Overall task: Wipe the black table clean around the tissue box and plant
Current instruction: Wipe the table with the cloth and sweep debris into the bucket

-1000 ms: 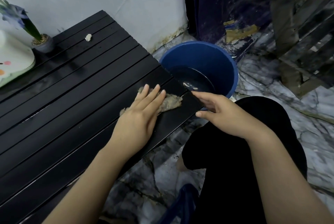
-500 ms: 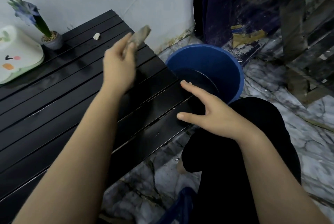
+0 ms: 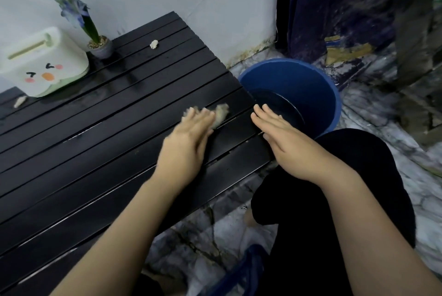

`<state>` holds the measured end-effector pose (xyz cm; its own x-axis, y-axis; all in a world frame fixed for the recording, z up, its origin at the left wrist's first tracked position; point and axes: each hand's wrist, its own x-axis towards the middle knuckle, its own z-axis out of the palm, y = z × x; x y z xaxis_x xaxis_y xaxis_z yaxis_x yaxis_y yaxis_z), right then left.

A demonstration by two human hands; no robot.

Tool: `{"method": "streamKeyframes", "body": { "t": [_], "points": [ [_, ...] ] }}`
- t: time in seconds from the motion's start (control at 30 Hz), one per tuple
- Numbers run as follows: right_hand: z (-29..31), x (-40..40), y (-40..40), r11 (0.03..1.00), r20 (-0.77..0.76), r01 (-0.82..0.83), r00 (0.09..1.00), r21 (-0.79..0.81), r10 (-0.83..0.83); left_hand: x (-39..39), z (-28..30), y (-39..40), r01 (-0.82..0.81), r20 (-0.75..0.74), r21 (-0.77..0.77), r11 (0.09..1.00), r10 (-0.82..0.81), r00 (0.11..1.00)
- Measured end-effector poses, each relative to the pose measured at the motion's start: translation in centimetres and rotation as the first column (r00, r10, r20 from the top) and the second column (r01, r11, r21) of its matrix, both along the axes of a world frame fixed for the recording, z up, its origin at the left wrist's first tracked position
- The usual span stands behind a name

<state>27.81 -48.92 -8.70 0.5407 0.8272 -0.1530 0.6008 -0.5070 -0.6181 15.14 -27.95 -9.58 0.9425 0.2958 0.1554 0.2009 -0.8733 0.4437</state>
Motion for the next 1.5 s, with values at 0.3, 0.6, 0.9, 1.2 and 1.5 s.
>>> {"method": "streamKeyframes", "body": {
  "t": [0.3,0.6,0.9,1.2,1.5],
  "points": [
    [-0.2,-0.2,0.1,1.000,0.040,-0.003,0.999,0.016,0.002,-7.6,1.6,-5.4,0.394,0.097,-0.301,0.868,-0.384,0.918],
    [0.1,-1.1,4.0,0.999,0.207,0.015,0.978,0.046,-0.024,-5.9,0.1,-0.4,-0.202,0.024,-0.061,0.978,0.204,0.979],
    [0.0,-3.6,12.1,0.976,0.258,-0.217,0.945,0.032,0.202,-11.2,3.9,4.0,-0.169,0.181,-0.625,0.762,0.352,0.919],
    [-0.1,-3.4,20.5,0.964,0.293,-0.252,0.918,-0.083,0.266,-15.8,-0.6,23.4,-0.868,-0.033,-0.028,0.497,0.867,0.497],
    [-2.0,-2.8,21.2,0.964,0.382,-0.256,0.886,-0.071,0.263,-7.7,-2.1,27.3,-0.714,-0.094,0.219,0.665,0.743,0.663]
  ]
}}
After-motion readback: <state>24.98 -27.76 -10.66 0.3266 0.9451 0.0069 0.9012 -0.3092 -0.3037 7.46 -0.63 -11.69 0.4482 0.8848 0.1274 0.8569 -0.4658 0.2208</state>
